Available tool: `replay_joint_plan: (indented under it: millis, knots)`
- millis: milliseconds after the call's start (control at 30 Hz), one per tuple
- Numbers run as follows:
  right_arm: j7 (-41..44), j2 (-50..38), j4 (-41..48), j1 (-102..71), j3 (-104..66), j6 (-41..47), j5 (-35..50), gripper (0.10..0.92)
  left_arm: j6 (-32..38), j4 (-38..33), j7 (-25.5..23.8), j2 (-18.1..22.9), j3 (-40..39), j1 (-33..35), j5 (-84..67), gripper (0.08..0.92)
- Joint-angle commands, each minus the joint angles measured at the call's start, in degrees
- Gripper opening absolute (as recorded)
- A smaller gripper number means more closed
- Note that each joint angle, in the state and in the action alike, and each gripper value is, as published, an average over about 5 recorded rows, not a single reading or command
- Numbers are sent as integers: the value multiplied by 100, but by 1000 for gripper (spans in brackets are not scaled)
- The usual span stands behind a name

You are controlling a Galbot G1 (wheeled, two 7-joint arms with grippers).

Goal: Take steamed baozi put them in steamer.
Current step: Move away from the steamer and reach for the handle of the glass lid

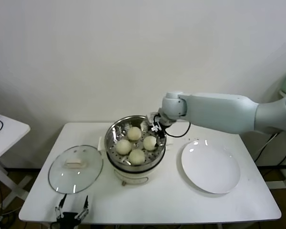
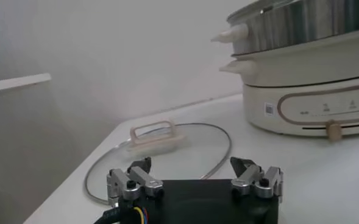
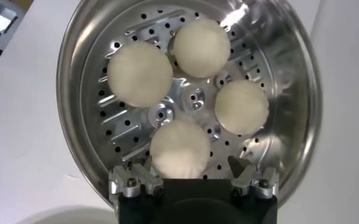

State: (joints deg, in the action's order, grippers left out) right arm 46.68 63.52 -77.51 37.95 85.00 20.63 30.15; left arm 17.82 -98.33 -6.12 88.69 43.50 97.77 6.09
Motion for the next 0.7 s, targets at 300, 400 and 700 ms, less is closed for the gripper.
replay_joint_plan:
  millis: [300,400,700]
  knots:
    - [-2423,-2550,-1675,-1067,-2903,465,1429,823,-351,-418,-33,-118,35,-203,-437,823]
    - [-3418,-3274,-2330,-2551,-4172,158,1491,823,-352,-431,-51,-142,32,-195,-457,823]
    - [-4902,-4011,-3787,-9510,-9601,-1470,1084,823,-259,-450,-38,-172,31,-200,-403,823]
